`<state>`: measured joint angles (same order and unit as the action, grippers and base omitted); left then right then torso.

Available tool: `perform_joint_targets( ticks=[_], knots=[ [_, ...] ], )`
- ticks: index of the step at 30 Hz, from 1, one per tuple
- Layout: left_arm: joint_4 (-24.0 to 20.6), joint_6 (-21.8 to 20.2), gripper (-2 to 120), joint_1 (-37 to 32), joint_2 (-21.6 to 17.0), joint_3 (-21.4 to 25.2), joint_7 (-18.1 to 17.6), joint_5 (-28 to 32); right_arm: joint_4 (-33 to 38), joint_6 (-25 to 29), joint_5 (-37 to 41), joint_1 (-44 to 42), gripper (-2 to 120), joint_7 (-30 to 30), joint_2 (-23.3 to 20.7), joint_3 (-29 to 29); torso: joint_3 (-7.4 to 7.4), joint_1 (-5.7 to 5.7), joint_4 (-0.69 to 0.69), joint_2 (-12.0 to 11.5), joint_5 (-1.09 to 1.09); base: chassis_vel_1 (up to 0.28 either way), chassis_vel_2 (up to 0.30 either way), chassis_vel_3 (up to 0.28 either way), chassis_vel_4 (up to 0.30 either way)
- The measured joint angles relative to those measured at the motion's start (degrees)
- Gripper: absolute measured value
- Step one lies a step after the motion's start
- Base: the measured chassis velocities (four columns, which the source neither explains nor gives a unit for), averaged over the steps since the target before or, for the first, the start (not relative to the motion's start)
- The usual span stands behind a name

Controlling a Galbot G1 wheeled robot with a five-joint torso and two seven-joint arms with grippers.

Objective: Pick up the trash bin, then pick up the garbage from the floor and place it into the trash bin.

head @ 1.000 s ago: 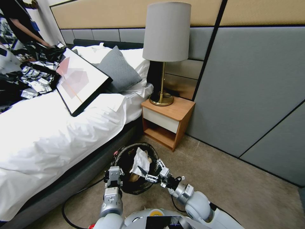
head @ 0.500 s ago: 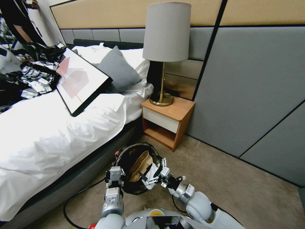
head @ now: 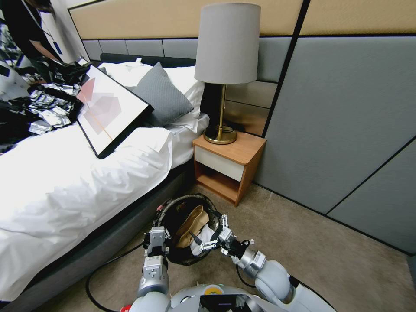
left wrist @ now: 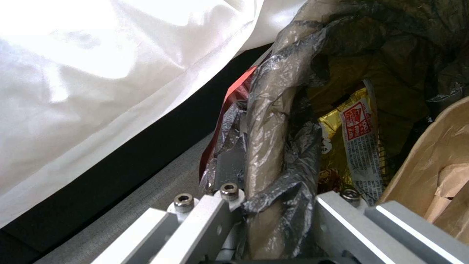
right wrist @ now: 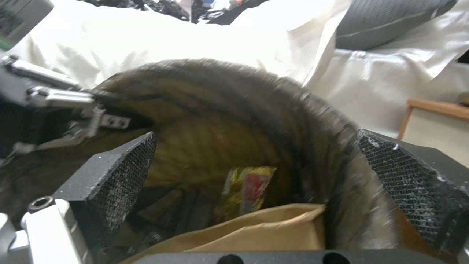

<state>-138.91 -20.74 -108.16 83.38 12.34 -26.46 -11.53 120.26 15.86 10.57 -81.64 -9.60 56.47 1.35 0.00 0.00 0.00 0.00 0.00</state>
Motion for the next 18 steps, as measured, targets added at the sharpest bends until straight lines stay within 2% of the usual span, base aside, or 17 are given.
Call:
perform_joint_targets(
  ticks=[4, 12, 14, 15, 18],
  knots=[
    [-0.1, -0.1, 1, -0.1, -0.1, 0.0, 0.0, 0.6, 1.4, 0.4, -0.2, 0.0, 100, 0.4, 1.1, 1.7, 0.00, 0.00, 0.00, 0.0, 0.00, 0.000, 0.000, 0.000, 0.000],
    [-0.3, -1.1, 1, -0.2, -0.3, 0.4, -0.4, 2.7, 8.7, 0.7, -4.3, -3.6, 100, 7.9, 6.2, 6.6, 0.00, 0.00, 0.00, 0.0, 0.00, 0.000, 0.000, 0.000, 0.000],
    [-0.5, -1.9, 1, -0.2, -0.5, 0.8, -0.9, 4.5, 12.3, 1.6, -7.4, -9.6, 100, 12.1, 10.9, 13.8, 0.00, 0.00, 0.00, 0.0, -0.01, 0.000, 0.000, 0.000, 0.000],
    [-0.5, -1.9, 1, -0.2, -0.5, 0.8, -0.9, 4.5, 12.3, 1.6, -7.4, -9.6, 100, 12.1, 10.9, 13.8, 0.00, 0.00, 0.00, 0.0, -0.01, 0.000, 0.000, 0.000, 0.000],
    [-0.7, -2.3, 1, -0.1, -0.5, 0.9, -1.1, 5.4, 11.9, 3.9, -9.4, -13.7, 100, 17.7, 13.9, 17.4, 0.00, 0.00, 0.00, 0.0, 0.00, 0.000, 0.000, 0.000, 0.000]
  ],
)
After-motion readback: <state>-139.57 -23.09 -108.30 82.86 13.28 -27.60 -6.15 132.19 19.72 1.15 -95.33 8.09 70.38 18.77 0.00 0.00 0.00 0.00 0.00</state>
